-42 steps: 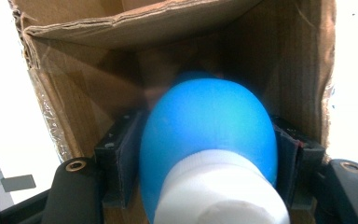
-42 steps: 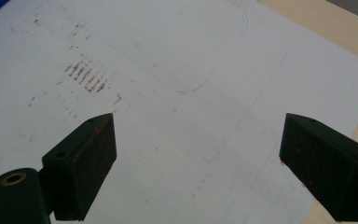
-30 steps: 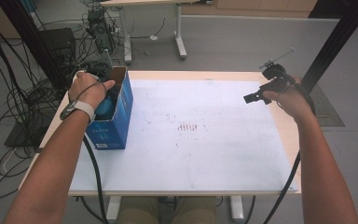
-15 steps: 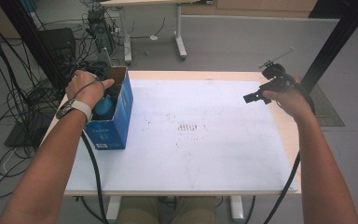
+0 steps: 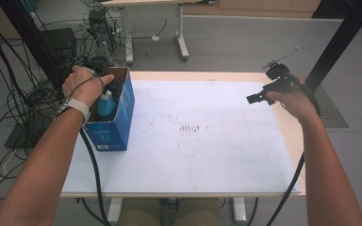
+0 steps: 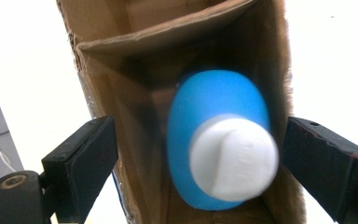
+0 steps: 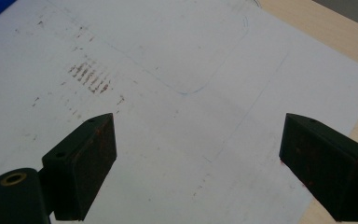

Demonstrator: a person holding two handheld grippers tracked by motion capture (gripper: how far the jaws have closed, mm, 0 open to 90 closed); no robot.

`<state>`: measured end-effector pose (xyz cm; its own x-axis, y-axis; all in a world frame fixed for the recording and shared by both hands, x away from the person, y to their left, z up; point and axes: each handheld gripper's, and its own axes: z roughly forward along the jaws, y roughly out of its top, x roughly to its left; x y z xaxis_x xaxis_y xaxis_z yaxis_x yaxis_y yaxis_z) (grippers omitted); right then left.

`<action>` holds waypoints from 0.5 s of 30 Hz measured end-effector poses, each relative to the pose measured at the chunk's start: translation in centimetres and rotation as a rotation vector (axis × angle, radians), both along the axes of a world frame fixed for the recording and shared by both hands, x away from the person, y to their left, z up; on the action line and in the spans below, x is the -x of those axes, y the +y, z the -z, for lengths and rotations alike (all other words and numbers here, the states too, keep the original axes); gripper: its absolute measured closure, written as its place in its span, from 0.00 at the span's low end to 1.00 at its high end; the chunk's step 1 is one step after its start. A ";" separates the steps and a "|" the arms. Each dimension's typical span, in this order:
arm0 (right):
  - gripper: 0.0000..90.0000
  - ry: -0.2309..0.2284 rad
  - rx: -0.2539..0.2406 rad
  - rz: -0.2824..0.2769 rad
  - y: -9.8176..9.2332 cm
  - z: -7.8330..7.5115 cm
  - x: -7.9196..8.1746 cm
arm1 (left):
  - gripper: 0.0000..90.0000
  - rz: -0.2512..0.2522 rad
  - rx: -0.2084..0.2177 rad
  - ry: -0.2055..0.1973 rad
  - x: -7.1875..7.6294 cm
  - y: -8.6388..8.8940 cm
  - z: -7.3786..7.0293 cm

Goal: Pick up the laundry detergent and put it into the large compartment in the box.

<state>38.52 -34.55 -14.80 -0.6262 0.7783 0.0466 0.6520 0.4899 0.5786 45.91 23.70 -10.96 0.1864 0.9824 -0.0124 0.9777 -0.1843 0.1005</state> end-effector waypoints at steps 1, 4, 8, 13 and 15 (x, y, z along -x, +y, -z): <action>0.12 -0.002 0.000 -0.001 0.0 0.0 0.0 | 0.12 0.006 -0.002 0.000 0.0 -0.1 -0.2; 0.12 -0.004 -0.001 -0.001 0.0 -0.1 0.1 | 0.11 0.015 0.013 -0.002 0.1 -0.1 -0.8; 0.12 -0.005 -0.003 0.000 -0.1 -0.1 0.2 | 0.11 0.014 -0.002 -0.013 0.3 -0.5 -1.5; 0.12 -0.007 -0.003 0.002 -0.2 -0.2 0.4 | 0.11 0.024 0.013 -0.024 0.6 -0.5 -2.5; 0.12 -0.007 -0.002 0.003 -0.2 -0.3 0.5 | 0.11 0.031 0.007 -0.030 0.7 -0.6 -2.9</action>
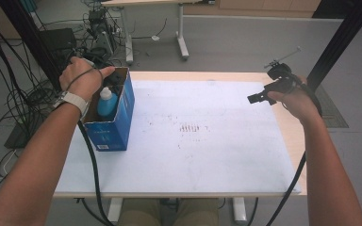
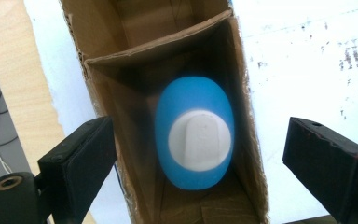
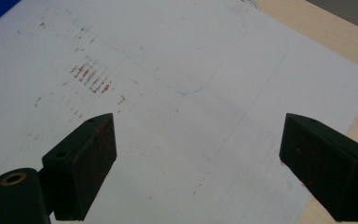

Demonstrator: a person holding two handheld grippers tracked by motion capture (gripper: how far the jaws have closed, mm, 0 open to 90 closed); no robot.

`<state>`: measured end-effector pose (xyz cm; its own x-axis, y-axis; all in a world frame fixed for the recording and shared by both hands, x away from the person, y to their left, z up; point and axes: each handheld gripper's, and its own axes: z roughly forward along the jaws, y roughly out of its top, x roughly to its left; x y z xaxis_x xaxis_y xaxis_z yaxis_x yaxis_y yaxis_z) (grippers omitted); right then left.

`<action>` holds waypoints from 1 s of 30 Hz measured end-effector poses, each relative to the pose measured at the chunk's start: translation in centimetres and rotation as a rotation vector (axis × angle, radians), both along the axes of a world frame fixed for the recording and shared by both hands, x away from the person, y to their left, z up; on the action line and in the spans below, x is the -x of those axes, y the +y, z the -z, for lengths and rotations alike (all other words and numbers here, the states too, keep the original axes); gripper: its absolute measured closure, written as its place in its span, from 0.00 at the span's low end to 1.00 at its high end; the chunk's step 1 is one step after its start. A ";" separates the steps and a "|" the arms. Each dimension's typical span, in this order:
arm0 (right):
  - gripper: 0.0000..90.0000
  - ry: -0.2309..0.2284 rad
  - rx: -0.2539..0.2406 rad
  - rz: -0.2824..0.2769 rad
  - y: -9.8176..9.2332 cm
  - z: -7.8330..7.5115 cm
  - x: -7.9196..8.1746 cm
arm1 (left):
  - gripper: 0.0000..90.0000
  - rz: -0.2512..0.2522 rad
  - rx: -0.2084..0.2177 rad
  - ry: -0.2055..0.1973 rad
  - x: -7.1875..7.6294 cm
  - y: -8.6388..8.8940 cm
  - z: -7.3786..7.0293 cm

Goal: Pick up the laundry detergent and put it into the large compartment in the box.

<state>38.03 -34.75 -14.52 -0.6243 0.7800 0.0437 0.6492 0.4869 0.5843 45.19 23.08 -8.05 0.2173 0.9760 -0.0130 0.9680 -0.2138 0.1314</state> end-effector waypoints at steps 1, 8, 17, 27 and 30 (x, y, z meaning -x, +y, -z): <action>0.12 -0.001 0.000 0.000 0.0 0.0 0.0 | 0.11 -0.001 0.000 -0.008 0.2 -0.1 -0.1; 0.12 -0.004 -0.001 -0.001 0.1 0.0 0.2 | 0.11 0.024 0.005 -0.013 0.4 -0.8 -1.0; 0.12 -0.006 0.001 0.000 0.1 -0.3 0.4 | 0.11 0.069 -0.014 -0.045 1.3 -2.3 -2.7; 0.12 -0.007 0.001 0.002 0.0 -0.6 0.6 | 0.09 0.190 0.024 -0.092 2.5 -4.5 -4.6; 0.12 -0.006 -0.001 0.002 0.0 -0.6 0.7 | 0.09 0.232 0.032 -0.093 2.6 -5.0 -5.0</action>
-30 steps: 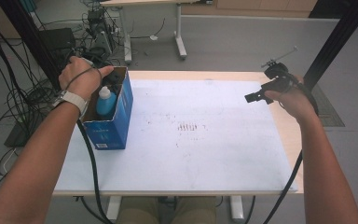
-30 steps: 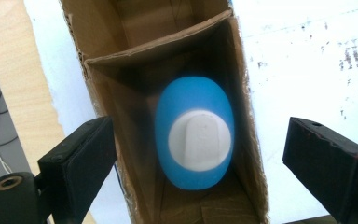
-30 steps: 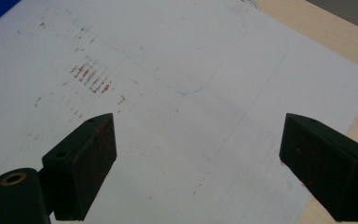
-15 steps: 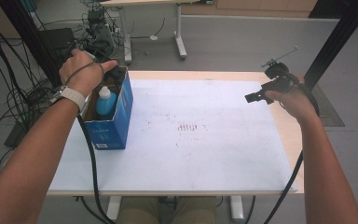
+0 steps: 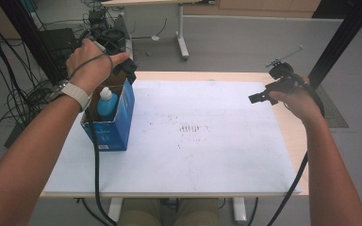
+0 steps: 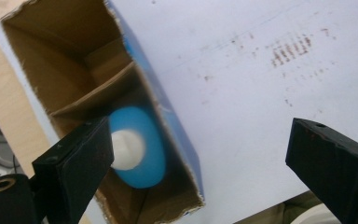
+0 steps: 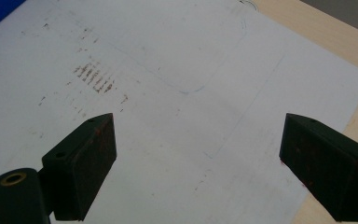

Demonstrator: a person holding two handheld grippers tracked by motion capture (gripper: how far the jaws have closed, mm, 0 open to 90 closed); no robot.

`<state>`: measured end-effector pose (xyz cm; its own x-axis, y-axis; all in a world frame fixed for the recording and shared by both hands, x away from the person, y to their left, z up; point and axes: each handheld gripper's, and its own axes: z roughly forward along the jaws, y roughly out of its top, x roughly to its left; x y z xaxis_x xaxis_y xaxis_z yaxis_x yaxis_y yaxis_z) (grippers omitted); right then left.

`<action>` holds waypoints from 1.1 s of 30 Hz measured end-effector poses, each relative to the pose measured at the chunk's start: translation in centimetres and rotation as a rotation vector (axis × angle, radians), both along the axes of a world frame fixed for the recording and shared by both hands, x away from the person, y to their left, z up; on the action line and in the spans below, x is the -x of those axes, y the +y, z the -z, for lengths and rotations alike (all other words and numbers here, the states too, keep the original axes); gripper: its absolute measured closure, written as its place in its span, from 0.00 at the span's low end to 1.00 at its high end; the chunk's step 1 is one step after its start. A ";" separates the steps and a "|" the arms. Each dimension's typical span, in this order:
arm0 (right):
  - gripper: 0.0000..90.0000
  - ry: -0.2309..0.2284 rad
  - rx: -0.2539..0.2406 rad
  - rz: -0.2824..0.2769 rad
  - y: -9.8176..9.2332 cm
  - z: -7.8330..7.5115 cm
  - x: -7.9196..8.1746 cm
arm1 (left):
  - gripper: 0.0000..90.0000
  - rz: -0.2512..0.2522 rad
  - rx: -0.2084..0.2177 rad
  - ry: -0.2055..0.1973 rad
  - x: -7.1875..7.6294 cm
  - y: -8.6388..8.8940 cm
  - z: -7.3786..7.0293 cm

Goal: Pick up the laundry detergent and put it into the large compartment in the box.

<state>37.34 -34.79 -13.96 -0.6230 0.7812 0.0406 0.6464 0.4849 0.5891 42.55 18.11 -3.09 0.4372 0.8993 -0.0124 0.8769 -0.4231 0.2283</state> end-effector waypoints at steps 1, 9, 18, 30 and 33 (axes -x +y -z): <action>0.12 -0.001 0.000 0.000 0.0 0.0 0.1 | 0.09 0.010 0.007 -0.001 0.1 -0.1 0.0; 0.12 -0.001 0.000 -0.001 -0.1 -0.1 0.3 | 0.09 0.152 0.028 0.004 0.3 -1.7 -0.1; 0.12 0.001 0.002 -0.003 0.0 -0.3 0.5 | 0.09 0.316 0.043 -0.006 0.7 -3.7 0.5; 0.12 0.003 -0.002 -0.005 -0.1 -0.1 0.5 | 0.09 0.453 0.063 -0.005 0.7 -4.7 1.5; 0.12 0.005 -0.002 -0.006 0.0 -0.1 0.5 | 0.09 0.501 0.069 -0.006 0.8 -4.9 1.9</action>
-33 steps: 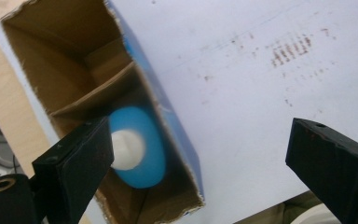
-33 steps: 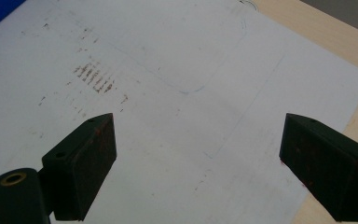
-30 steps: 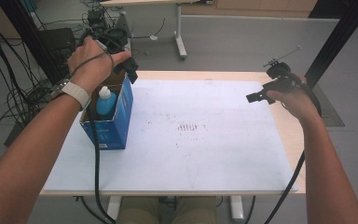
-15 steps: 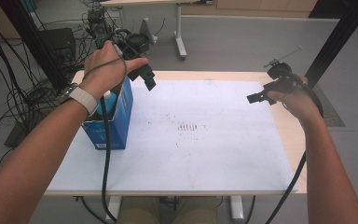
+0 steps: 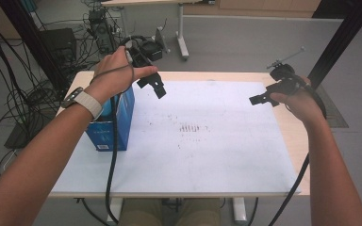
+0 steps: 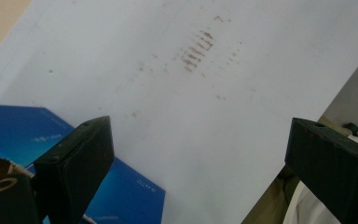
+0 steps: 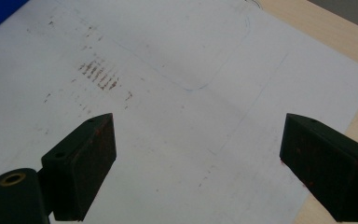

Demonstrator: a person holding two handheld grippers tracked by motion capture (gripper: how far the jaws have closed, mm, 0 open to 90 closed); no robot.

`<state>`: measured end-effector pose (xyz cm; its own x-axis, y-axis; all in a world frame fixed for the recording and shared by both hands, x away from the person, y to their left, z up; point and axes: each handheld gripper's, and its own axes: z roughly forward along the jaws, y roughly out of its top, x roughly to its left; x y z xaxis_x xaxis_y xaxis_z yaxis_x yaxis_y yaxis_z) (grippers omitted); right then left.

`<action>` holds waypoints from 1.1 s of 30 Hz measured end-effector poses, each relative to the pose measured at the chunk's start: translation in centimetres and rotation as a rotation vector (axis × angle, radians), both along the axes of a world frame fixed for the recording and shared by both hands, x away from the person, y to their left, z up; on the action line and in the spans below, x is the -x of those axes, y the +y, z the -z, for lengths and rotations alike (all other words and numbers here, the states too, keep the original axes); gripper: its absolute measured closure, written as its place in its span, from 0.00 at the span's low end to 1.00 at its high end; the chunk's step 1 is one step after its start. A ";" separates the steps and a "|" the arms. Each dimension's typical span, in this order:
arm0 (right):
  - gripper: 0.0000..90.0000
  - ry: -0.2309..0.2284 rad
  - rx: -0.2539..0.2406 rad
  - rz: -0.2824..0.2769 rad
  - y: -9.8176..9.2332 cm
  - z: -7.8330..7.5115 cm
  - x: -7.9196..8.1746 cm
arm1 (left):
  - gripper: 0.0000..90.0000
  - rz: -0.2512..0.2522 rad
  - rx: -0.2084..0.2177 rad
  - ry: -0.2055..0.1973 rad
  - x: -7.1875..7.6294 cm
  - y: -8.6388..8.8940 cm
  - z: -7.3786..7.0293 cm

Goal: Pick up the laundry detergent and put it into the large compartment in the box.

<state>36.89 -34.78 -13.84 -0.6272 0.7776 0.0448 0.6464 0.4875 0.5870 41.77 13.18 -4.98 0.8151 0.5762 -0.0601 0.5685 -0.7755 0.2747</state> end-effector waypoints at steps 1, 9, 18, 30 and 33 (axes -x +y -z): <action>0.12 0.001 0.001 0.000 0.1 0.0 0.0 | 0.09 0.017 0.003 -0.004 0.1 -0.1 0.1; 0.12 0.007 0.004 -0.009 0.5 0.2 -0.4 | 0.09 0.114 -0.007 -0.017 0.5 -0.5 1.2; 0.12 0.007 0.003 -0.014 0.7 0.4 -0.6 | 0.09 0.212 -0.009 -0.026 1.0 -0.9 2.2; 0.12 0.008 -0.001 -0.009 0.7 0.3 -0.5 | 0.09 0.298 -0.014 -0.023 1.3 -2.3 3.1; 0.12 0.009 -0.001 -0.009 0.5 0.4 -0.4 | 0.09 0.310 -0.012 -0.021 1.3 -2.6 3.2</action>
<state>37.29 -34.23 -14.23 -0.6337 0.7719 0.0509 0.6472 0.4929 0.5816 40.49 10.58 -8.21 0.9532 0.3001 -0.0365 0.2983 -0.9144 0.2737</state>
